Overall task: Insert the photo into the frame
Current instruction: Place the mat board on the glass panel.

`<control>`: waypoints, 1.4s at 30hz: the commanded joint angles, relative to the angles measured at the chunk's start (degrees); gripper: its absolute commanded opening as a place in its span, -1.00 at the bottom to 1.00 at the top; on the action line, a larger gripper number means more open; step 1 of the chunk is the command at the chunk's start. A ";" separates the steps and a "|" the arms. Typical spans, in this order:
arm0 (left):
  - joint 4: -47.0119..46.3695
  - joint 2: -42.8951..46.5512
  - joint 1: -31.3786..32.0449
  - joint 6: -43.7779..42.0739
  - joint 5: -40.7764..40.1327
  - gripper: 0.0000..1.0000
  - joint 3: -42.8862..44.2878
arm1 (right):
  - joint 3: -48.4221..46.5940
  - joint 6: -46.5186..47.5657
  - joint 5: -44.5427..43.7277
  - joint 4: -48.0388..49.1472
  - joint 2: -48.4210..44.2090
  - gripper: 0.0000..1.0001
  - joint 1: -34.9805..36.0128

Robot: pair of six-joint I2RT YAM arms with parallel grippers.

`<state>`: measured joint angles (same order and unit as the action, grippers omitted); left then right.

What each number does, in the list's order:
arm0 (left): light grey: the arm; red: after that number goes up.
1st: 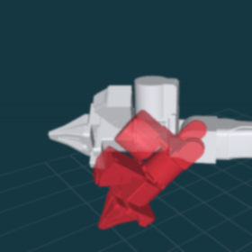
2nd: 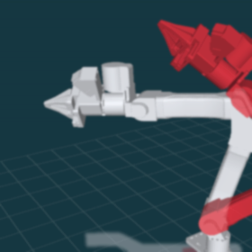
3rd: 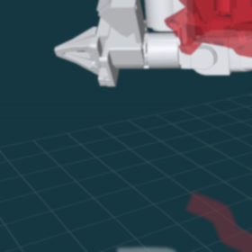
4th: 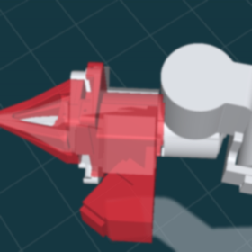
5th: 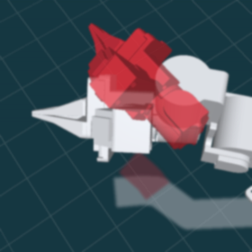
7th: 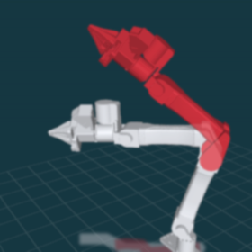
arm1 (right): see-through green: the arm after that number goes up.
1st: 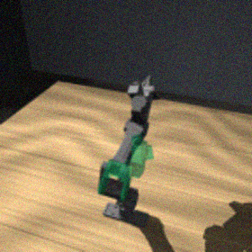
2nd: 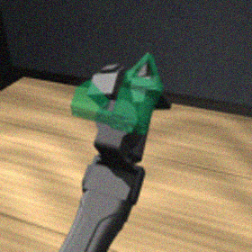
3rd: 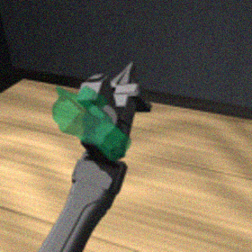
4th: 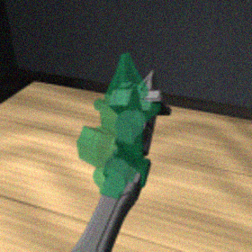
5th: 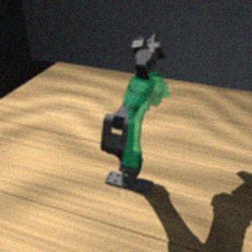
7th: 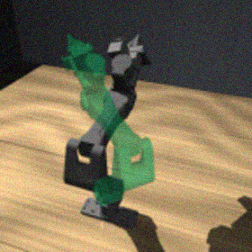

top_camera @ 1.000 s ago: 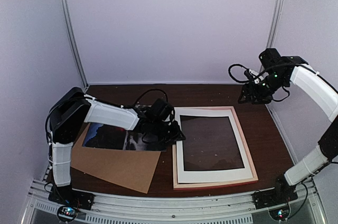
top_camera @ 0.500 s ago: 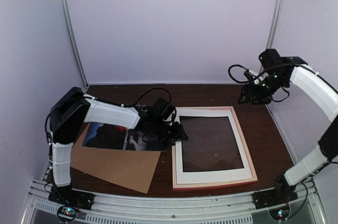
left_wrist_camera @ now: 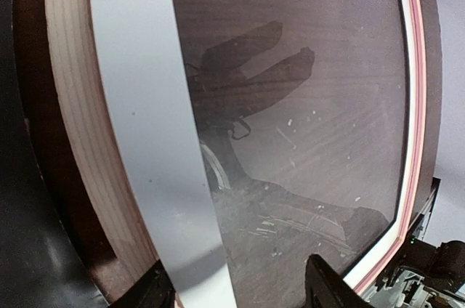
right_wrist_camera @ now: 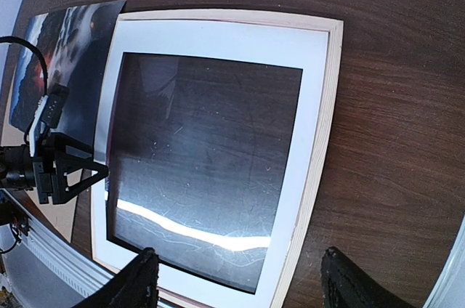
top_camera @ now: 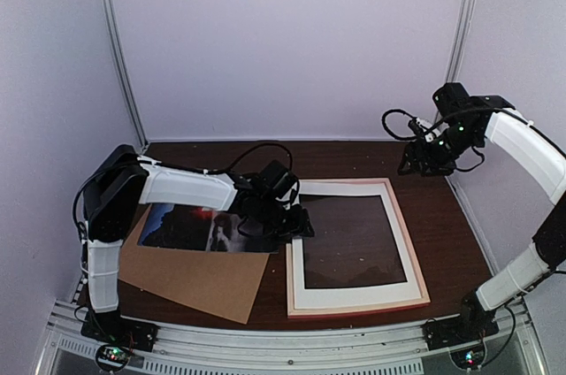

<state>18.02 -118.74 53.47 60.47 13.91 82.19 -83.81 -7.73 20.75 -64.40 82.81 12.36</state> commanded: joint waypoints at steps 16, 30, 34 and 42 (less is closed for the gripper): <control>7.56 -1.06 0.75 -5.05 0.27 0.34 5.54 | 1.62 -0.36 0.56 2.28 -0.10 0.53 0.21; 11.93 5.47 0.56 -19.34 -10.20 0.36 7.92 | 4.42 -1.50 -1.40 4.76 -1.73 0.56 2.29; 16.62 10.21 -1.43 -26.29 -16.85 0.40 8.39 | 5.92 -1.58 -5.13 5.89 -1.91 0.61 5.21; 19.14 19.94 -11.92 -28.77 -16.74 0.45 1.95 | 8.70 -5.29 -6.02 16.37 0.12 0.66 15.14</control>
<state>35.03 -103.20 46.72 34.96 -0.51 87.68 -76.38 -10.24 16.23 -55.75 82.65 22.87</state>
